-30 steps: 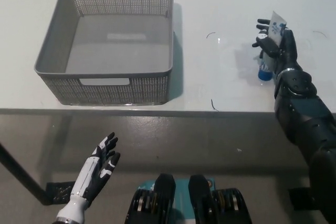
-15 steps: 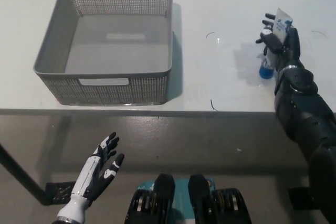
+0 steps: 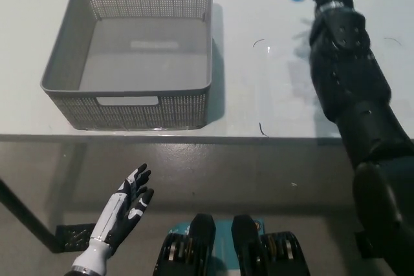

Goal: Use the right hand to pick up a shampoo and place it into a container on the left side

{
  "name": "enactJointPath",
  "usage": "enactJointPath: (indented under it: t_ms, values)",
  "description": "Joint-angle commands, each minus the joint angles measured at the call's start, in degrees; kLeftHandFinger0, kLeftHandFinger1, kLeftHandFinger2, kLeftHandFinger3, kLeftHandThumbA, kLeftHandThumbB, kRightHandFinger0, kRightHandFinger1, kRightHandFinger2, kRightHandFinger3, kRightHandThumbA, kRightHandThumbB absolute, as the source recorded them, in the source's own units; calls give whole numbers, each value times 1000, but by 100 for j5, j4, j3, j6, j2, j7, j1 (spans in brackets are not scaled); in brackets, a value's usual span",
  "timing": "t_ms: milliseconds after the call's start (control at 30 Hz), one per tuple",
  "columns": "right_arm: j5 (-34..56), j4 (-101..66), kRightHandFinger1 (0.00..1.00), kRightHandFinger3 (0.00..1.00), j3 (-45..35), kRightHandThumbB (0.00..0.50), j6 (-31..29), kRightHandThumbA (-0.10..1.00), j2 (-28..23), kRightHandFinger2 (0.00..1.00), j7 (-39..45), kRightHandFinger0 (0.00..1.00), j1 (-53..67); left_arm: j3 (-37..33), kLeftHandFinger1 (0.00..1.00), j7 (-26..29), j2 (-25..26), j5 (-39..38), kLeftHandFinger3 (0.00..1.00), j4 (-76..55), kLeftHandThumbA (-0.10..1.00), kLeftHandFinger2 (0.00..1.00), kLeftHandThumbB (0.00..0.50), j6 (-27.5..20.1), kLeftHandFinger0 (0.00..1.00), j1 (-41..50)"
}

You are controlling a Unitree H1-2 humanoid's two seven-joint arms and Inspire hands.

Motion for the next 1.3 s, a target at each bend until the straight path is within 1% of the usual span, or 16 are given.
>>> enactJointPath:
  t_ms: [0, 67, 100, 167, 200, 233, 333, 367, 433, 467, 533, 633, 833, 1033, 1133, 1267]
  values:
    - [-22, -312, 353, 705, 145, 115, -106, -100, 219, 734, 144, 0, -671, -64, 1000, -80, 41, 44, 1000, -165, 815, 1000, 47, -75, 1000, -55]
    - [-146, -272, 289, 597, 226, 127, -93, -100, 279, 645, 46, 0, -767, -56, 1000, -121, 15, -52, 1000, -59, 758, 1000, 28, -196, 1000, -86]
    - [-184, -283, 187, 510, 296, 128, -104, -100, 392, 511, 35, 0, -849, -59, 1000, -131, 4, -78, 1000, 83, 720, 1000, 2, -337, 1000, -140]
    - [-289, -272, 179, 552, 413, 129, -86, -100, 554, 526, -76, 0, -943, -72, 1000, -108, 12, -23, 1000, 142, 700, 1000, 0, -359, 1000, -183]
    - [-354, -254, 168, 617, 485, 131, -78, -100, 691, 559, -164, 0, -990, -62, 1000, -144, 8, -74, 1000, 136, 694, 1000, 11, -346, 1000, -180]
    - [-418, -252, 163, 616, 544, 126, -51, -100, 779, 568, -257, 0, -1012, -66, 1000, -147, 9, -66, 1000, 119, 693, 1000, 12, -331, 1000, -171]
    - [-630, -151, 82, 312, 738, 135, 153, -100, 1023, 417, -464, 0, -1058, -116, 1000, -122, 33, 44, 1000, 98, 690, 1000, 0, -359, 1000, -165]
    - [-629, -81, 98, 297, 784, 129, 192, -100, 1110, 462, -475, 0, -1075, -120, 1000, -126, 30, 44, 1000, 95, 688, 1000, 0, -357, 1000, -174]
    - [-632, 61, 203, 350, 851, 114, 227, -100, 1237, 615, -476, 0, -1092, -129, 1000, -112, 29, 63, 1000, 80, 683, 1000, 0, -339, 1000, -171]
    - [-662, 180, 284, 498, 900, 126, 181, -100, 1327, 702, -501, 0, -1094, -139, 1000, -107, 33, 71, 1000, 71, 680, 1000, 0, -334, 1000, -163]
    - [-700, 372, 341, 618, 951, 141, 152, -100, 1490, 730, -597, 0, -1115, -148, 1000, -98, 52, 100, 1000, 25, 676, 1000, 0, -289, 1000, -169]
    - [-652, 703, 299, 654, 969, 131, -49, -100, 1686, 694, -594, 0, -1135, -165, 1000, -90, 60, 135, 1000, -67, 675, 1000, 8, -164, 1000, -179]
    - [-869, 1231, 308, 685, 1171, 130, -56, -100, 1915, 725, -830, 0, -1102, -201, 1000, -124, 101, 141, 1000, -18, 646, 1000, 28, -265, 1000, -254]
    - [-880, 1533, 302, 733, 1210, 127, -128, -100, 1918, 717, -848, 0, -827, -273, 1000, -163, 167, 210, 1000, -88, 632, 1000, 13, -248, 1000, -311]
    - [-877, 1571, 312, 753, 1200, 135, -80, -100, 1877, 741, -870, 0, -725, -296, 1000, -198, 176, 157, 1000, -115, 627, 1000, 17, -214, 1000, -314]
    - [-778, 1618, 300, 755, 1097, 118, -149, -100, 1799, 743, -797, 0, -620, -312, 1000, -205, 180, 199, 1000, -78, 645, 1000, 32, -223, 1000, -351]
